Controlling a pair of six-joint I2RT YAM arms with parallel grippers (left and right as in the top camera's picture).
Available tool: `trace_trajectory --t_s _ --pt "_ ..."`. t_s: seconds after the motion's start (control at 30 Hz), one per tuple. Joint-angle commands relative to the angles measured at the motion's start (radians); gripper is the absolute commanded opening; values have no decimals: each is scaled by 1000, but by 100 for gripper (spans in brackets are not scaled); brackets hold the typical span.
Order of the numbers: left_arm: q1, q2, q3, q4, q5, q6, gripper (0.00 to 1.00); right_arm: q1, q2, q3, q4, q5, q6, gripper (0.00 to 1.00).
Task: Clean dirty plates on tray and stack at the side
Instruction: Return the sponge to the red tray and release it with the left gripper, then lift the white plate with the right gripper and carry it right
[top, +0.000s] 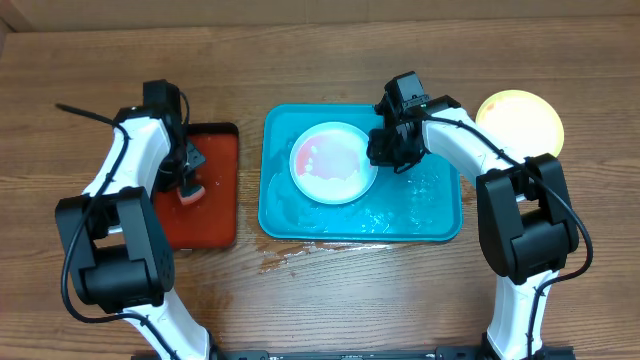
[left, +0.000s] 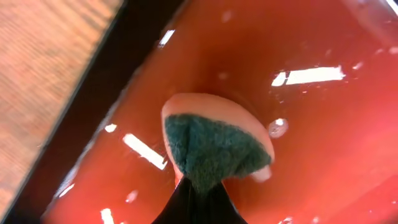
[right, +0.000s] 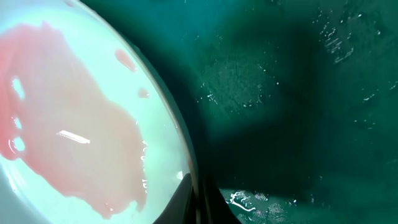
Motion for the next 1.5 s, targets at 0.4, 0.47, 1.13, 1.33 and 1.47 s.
trace_trajectory --t_s 0.4,0.47,1.13,1.33,1.47 --pt "-1 3 -19 92 70 55 77 -3 3 -5 8 2 0 4" --pt "7 -4 13 66 85 55 77 -3 3 3 6 2 -3 4" --pt "64 -140 248 -64 135 56 100 258 -71 349 -306 942 -143 4" --pt "64 -140 248 -64 135 56 100 374 -71 357 -289 1468 -199 4" --pt "64 -140 248 -64 135 56 100 428 -71 357 -256 1627 -398 4"
